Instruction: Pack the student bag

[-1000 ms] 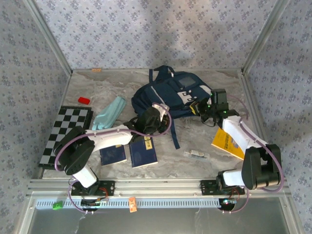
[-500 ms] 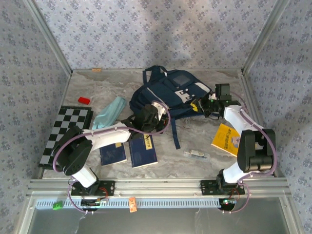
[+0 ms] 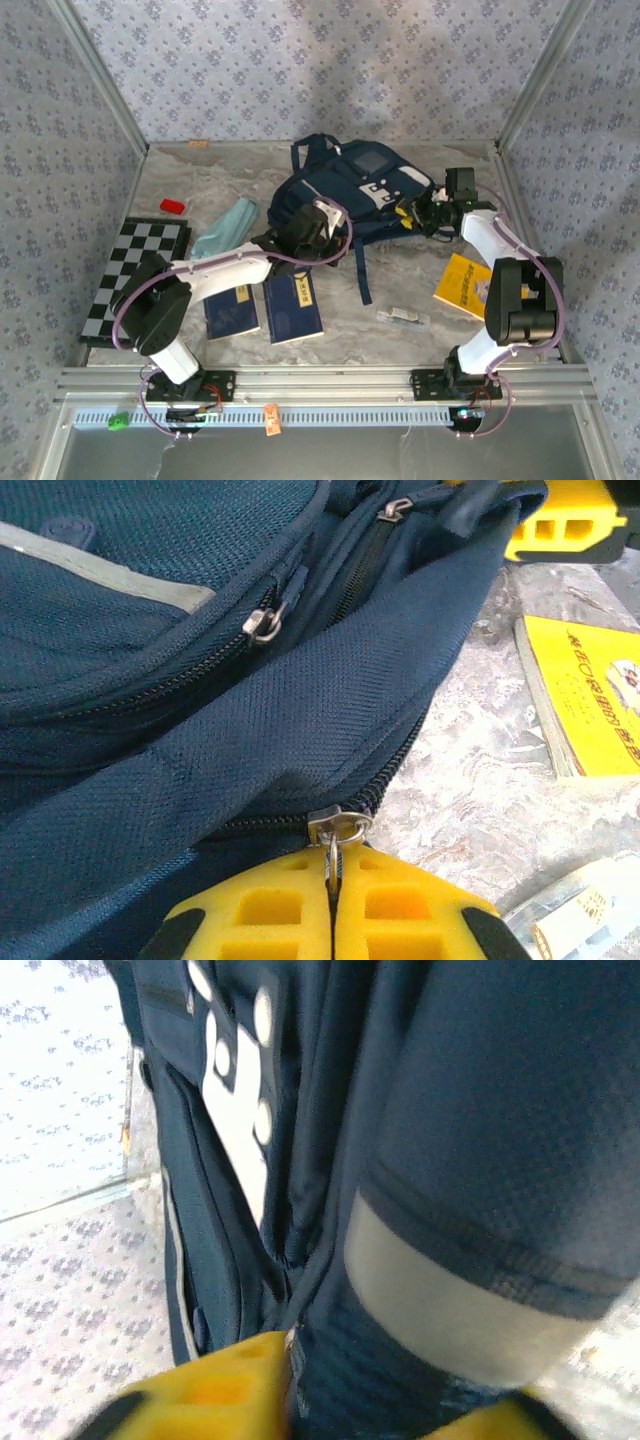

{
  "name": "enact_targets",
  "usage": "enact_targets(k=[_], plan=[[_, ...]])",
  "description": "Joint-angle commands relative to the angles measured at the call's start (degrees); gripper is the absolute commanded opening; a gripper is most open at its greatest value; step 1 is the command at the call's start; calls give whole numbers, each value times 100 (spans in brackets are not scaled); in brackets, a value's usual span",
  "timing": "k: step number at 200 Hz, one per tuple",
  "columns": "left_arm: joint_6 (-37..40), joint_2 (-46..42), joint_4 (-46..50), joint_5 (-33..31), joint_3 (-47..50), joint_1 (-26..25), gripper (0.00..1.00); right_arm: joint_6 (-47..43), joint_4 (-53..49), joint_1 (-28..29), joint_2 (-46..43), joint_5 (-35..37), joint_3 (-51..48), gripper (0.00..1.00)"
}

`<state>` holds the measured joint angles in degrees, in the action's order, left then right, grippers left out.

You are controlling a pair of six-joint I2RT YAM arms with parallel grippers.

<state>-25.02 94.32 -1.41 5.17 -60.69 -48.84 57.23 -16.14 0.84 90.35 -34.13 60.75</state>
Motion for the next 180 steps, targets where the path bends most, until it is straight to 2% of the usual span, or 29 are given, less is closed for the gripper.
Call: enact_targets(k=[1,15,42,55,81,112,127,148,165,180], plan=[[-337,229,318,-21,-382,29,0,-418,-26,-214,-303,396,-73,44],[-329,355,490,-140,-566,-5,0,-551,-367,-247,-550,316,-197,57],[-329,432,546,-148,-636,-28,0,-379,-635,-125,-1133,99,-649,75],[-281,454,579,-132,-682,-72,0,34,-360,119,-1299,-37,-992,79],[-311,482,616,-92,-735,-104,0,879,425,787,-1315,23,-1426,80],[-268,491,711,-104,-787,-148,0,1587,1457,1299,-905,227,-1560,71],[-234,490,717,-71,-795,-163,0,1683,1695,1401,-672,282,-1470,68],[-210,507,761,-29,-843,-195,0,1752,1935,1518,-398,519,-1371,59],[-206,537,836,22,-918,-205,0,1728,2095,1538,-190,594,-1282,46],[-175,543,971,28,-984,-219,0,1599,2020,1499,-79,660,-1183,24]])
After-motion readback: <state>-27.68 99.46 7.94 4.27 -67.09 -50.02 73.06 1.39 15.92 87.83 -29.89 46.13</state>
